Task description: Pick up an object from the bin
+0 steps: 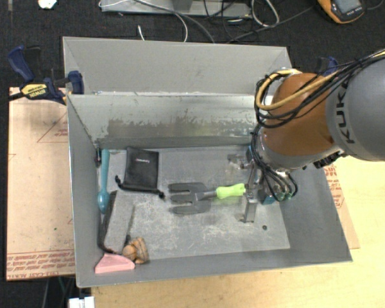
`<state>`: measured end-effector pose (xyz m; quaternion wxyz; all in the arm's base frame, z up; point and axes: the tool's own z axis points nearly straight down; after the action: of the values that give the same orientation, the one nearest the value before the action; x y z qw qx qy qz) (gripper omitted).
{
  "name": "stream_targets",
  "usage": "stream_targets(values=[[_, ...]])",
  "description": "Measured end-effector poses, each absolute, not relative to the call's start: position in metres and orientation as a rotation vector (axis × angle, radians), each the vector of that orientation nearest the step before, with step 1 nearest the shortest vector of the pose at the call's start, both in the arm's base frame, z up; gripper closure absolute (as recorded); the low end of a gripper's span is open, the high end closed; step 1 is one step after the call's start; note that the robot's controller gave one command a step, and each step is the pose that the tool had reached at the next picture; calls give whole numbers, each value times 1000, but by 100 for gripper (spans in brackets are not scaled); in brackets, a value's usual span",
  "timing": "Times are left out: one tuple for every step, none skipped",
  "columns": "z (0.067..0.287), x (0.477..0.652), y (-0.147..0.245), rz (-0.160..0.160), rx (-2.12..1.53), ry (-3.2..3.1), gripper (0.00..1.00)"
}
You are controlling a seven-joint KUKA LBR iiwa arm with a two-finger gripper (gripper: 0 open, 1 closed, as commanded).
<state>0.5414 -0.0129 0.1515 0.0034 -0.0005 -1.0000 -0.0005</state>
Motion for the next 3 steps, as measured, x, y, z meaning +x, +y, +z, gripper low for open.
stream_targets(values=[[156,543,-13,-1,-1,-3142,0],[87,571,52,-2,153,-3143,0],[113,576,60,0,345,-3127,0]])
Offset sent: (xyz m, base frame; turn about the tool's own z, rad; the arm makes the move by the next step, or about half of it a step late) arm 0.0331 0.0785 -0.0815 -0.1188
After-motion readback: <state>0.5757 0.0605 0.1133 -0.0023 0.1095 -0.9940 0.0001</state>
